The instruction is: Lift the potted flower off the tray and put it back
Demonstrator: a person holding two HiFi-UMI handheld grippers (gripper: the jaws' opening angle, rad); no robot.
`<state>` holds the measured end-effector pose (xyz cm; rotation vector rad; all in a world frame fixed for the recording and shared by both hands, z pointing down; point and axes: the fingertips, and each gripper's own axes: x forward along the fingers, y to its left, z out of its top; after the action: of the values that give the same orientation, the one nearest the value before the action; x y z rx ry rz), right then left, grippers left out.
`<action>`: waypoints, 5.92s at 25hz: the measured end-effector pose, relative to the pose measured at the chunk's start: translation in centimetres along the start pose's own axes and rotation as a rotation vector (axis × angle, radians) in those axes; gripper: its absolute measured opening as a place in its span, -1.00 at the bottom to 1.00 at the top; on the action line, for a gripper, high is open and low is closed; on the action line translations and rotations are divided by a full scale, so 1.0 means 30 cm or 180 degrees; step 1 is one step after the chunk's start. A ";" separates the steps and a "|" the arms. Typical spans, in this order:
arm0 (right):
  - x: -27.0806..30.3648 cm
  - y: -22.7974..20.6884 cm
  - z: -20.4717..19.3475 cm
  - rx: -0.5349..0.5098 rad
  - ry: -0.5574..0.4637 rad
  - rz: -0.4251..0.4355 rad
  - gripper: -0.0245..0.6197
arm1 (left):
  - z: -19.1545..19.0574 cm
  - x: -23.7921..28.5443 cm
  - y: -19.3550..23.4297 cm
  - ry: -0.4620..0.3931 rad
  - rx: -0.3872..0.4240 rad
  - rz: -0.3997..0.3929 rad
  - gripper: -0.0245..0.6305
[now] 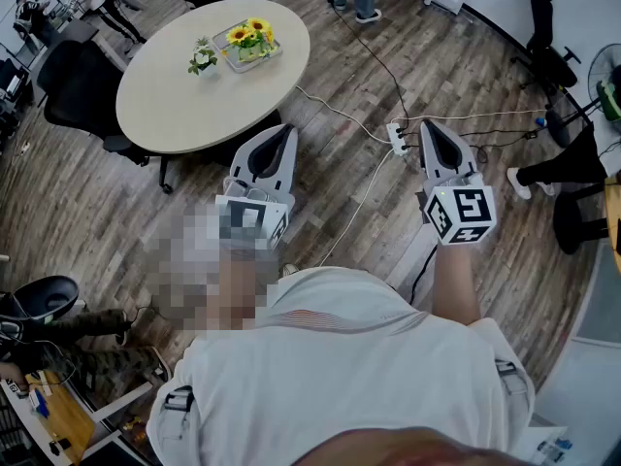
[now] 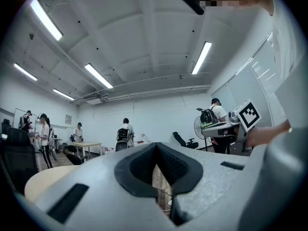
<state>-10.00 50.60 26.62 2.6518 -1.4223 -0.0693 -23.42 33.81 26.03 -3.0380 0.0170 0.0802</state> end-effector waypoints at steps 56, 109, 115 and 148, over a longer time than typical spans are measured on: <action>1.069 0.244 -0.178 -0.0097 0.0269 0.1245 -0.92 | -0.294 0.407 0.819 0.0375 -0.0223 0.0547 -0.92; 2.665 0.279 -0.285 0.0172 0.0409 0.2783 -0.92 | -0.595 1.104 1.815 0.0772 -0.0596 0.1993 -0.92; 2.827 0.149 -0.331 0.0395 0.0422 0.2971 -0.92 | -0.613 1.265 1.813 0.0925 -0.0528 0.2308 -0.92; 2.777 0.291 -0.826 -0.1978 0.1589 0.5280 0.56 | -0.628 1.144 1.770 0.0957 -0.0617 0.2828 -0.92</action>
<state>31.50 -21.17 54.15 0.4605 -2.2721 0.2443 11.09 -21.22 37.50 -2.9148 1.4266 -0.3221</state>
